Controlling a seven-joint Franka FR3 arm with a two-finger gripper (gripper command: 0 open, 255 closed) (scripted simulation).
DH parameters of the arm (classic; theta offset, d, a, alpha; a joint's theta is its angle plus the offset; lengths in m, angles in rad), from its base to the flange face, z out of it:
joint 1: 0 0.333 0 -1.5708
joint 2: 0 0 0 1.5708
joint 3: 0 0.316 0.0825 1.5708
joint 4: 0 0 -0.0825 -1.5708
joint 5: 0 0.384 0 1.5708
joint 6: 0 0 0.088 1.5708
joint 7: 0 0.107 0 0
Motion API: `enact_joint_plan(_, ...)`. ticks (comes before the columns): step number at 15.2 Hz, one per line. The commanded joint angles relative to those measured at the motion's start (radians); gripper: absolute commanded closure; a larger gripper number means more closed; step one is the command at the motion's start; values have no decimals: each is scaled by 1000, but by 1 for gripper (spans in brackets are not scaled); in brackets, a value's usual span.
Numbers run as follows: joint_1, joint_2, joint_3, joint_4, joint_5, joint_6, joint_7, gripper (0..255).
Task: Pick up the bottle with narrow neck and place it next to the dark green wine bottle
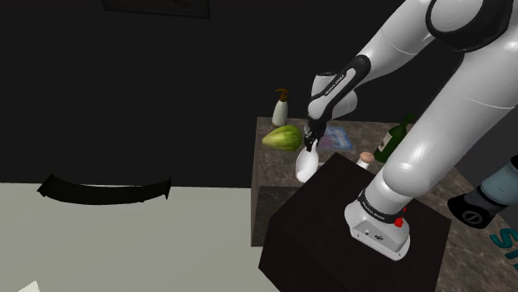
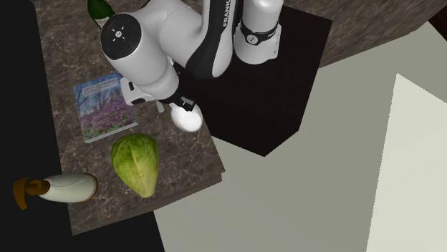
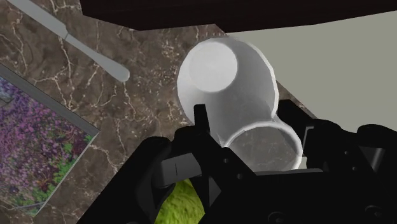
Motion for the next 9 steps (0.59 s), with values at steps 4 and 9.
enact_joint_plan(4,-6,-87,-1,4,-37,-88,24,255)
enact_joint_plan(9,-13,-170,5,13,-61,-179,40,255)
